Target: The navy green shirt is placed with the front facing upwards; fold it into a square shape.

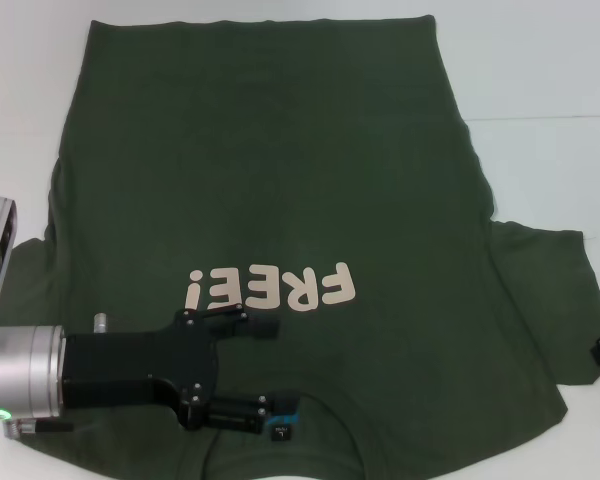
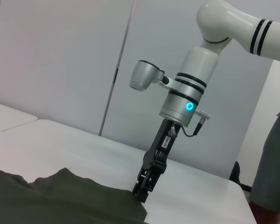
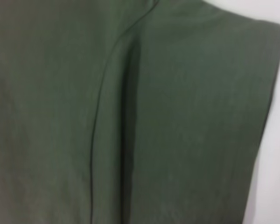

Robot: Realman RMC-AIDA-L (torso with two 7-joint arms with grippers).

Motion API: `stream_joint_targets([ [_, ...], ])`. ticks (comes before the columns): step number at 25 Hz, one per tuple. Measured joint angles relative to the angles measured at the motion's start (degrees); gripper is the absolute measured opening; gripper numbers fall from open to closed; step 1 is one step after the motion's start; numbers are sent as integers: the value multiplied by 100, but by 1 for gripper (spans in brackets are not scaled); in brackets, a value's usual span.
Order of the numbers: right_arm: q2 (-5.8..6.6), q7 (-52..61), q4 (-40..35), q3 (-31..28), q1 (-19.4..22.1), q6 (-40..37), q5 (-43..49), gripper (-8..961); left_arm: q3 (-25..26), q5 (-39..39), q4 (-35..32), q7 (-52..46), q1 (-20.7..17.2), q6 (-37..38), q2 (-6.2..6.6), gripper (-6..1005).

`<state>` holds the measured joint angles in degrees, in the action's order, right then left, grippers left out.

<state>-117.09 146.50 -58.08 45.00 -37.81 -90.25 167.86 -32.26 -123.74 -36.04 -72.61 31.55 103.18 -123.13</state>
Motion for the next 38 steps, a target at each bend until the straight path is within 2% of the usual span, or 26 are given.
stream_joint_targets([
  [5, 48, 26, 0, 0, 0, 6, 0, 467, 0, 16, 0, 1, 0, 0, 0, 926],
  [31, 63, 120, 258, 240, -80, 268, 0, 404, 12, 26, 0, 2, 51, -44, 0, 925],
  [38, 97, 125, 268, 298, -143, 261, 0, 261, 9, 29, 7, 5, 53, -99, 0, 925],
])
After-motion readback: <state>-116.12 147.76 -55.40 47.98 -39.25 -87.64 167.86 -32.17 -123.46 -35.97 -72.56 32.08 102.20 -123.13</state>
